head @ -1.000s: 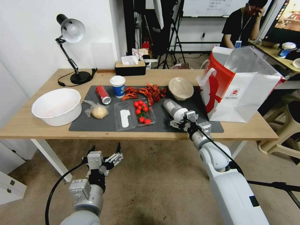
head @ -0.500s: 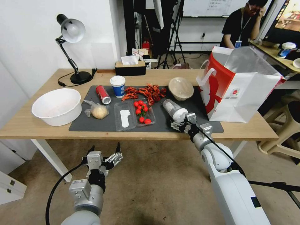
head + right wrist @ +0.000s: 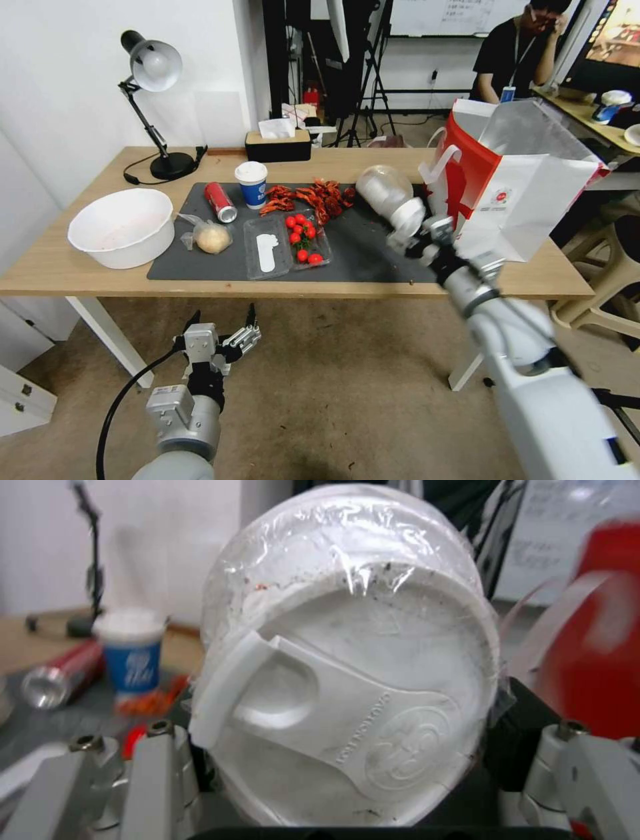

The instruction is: Pick up the trash from the table and place it into the takeout bag.

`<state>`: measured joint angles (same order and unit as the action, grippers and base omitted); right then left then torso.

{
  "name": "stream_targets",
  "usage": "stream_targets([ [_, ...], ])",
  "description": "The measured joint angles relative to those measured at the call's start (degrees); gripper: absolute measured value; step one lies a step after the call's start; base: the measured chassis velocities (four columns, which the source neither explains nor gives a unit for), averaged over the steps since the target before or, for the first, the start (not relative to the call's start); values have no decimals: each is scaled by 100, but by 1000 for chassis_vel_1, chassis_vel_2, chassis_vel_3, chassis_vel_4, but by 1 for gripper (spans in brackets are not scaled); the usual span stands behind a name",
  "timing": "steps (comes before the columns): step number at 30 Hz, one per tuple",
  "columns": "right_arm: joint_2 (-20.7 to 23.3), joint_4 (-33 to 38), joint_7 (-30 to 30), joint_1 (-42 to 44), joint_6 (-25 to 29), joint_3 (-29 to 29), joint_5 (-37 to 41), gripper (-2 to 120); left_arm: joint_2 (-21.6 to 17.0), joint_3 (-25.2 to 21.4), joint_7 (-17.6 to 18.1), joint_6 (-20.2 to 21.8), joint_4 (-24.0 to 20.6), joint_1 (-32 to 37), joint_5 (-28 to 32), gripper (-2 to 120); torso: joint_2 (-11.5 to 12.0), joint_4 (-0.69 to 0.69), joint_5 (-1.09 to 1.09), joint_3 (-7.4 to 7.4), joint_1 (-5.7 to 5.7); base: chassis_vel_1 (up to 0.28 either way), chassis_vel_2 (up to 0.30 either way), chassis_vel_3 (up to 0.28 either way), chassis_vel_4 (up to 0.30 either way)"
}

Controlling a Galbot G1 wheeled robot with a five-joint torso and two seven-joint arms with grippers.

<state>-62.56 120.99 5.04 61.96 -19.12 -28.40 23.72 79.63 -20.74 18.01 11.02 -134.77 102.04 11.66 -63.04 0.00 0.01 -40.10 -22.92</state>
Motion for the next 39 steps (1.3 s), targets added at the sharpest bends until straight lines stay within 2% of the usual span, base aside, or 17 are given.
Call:
stream_targets([
  [2,354,199,-472,-185,-93,-144,547,66,12,9,2,-11,0,6,-21,100,0,0,0,0,0,0,0,0,0],
  [3,354,199,-472,-185,-93,-144,547,66,12,9,2,-11,0,6,-21,100,0,0,0,0,0,0,0,0,0],
  [5,738,299,-927,-420,-214,-303,1048,66,21,17,3,-20,0,13,-44,100,0,0,0,0,0,0,0,0,0],
  [6,738,299,-927,-420,-214,-303,1048,66,21,17,3,-20,0,13,-44,100,0,0,0,0,0,0,0,0,0],
  [7,926,298,-1165,-553,-289,-375,1280,66,30,25,4,-25,0,18,-54,100,0,-1,0,0,1,0,0,0,0],
  [10,1519,-67,-1870,-1147,-496,-473,1886,66,45,51,4,-42,16,25,-80,100,1,0,0,0,1,0,0,0,0],
  [15,1900,-534,-2313,-1748,-726,-419,2149,66,55,60,3,-46,21,31,-90,100,1,0,0,-1,0,0,0,0,0],
  [18,2063,-942,-2923,-2213,-1274,-294,2583,66,60,62,-27,-55,35,38,-94,100,1,0,-2,0,1,0,0,0,0],
  [21,2076,-1120,-3070,-2309,-1477,-222,2655,69,66,63,-39,-59,38,39,-94,100,1,1,0,-1,0,0,0,0,0],
  [22,2077,-1262,-3059,-2327,-1583,-172,2633,76,67,63,-44,-60,44,36,-94,100,1,0,0,-1,0,0,0,0,0],
  [25,2057,-1328,-3021,-2320,-1615,-139,2602,83,67,63,-46,-62,53,33,-94,100,1,-1,0,-1,0,0,0,0,0],
  [26,2024,-1386,-2986,-2298,-1580,-106,2535,90,65,61,-46,-65,65,30,-92,100,1,0,0,0,0,0,0,0,0],
  [29,1988,-1443,-2924,-2285,-1564,-95,2491,97,63,58,-46,-70,83,25,-90,100,1,0,-1,0,0,0,0,0,0],
  [34,1943,-1512,-2771,-2245,-1528,-67,2150,100,61,56,-44,-82,101,18,-87,100,1,-1,-1,0,0,0,0,0,0],
  [39,1920,-1398,-2518,-2151,-1251,-88,2216,100,51,53,-42,-88,105,16,-80,100,1,0,-1,0,0,0,0,0,0],
])
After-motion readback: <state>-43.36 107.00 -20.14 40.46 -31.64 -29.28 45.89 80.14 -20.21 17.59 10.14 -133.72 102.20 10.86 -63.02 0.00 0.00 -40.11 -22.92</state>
